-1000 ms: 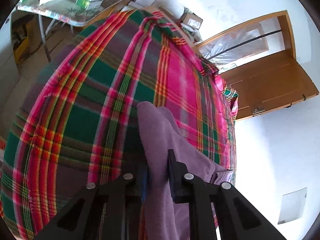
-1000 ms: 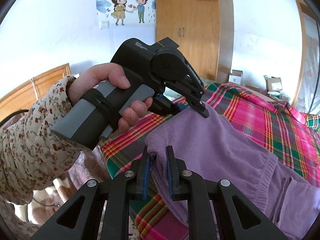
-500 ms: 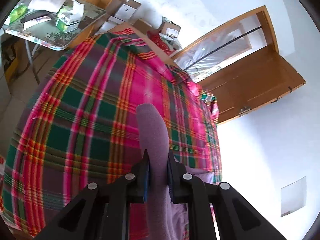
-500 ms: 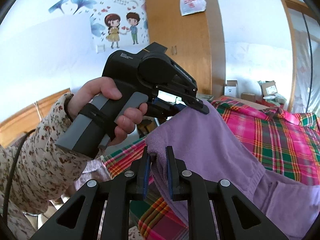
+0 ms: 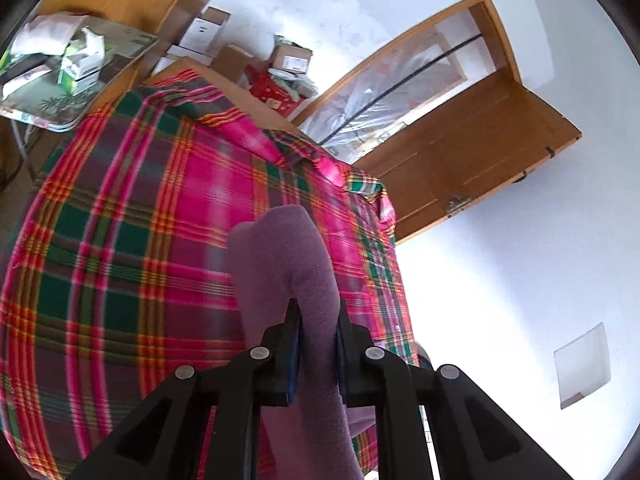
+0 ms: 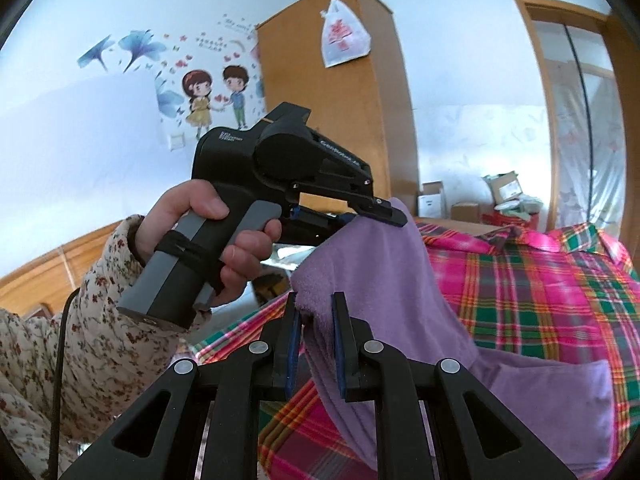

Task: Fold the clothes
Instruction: 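Lift the held pants edge up with both grippers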

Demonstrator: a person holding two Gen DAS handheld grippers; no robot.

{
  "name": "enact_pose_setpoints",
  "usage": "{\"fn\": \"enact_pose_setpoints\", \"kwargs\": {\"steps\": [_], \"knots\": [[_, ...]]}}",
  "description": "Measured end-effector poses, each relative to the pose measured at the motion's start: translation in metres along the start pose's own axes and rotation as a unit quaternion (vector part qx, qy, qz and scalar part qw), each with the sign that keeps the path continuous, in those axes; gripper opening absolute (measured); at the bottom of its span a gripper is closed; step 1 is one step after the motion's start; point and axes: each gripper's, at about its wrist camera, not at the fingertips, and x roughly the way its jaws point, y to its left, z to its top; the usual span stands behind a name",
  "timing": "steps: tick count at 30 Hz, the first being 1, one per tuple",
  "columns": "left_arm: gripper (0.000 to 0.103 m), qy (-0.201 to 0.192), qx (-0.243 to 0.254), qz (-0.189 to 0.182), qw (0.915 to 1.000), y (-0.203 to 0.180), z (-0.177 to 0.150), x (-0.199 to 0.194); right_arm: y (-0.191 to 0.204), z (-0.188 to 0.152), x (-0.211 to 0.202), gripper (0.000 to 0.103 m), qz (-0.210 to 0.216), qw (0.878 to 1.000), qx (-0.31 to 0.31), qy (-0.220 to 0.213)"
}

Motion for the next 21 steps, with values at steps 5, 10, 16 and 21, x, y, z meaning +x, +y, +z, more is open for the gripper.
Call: {"fn": "enact_pose_setpoints", "kwargs": {"steps": [5,10,16,21], "knots": [[0.015,0.005,0.011,-0.012,0.9999,-0.02,0.0,0.011,-0.011,0.003,-0.014,0.015,-0.014,1.0,0.015,-0.014],[0.015,0.013,0.026,-0.02,0.9994,-0.041,-0.001,0.023,-0.025,0.005,-0.03,0.015,-0.029,0.999,0.031,-0.025],[0.015,0.03,0.04,-0.032,0.9982,-0.066,-0.003,0.042,-0.042,0.004,-0.048,0.015,-0.049,0.997,0.05,-0.037],[0.015,0.044,0.053,-0.035,0.997,-0.085,-0.004,0.062,-0.055,0.002,-0.061,0.015,-0.069,0.994,0.064,-0.046]]}}
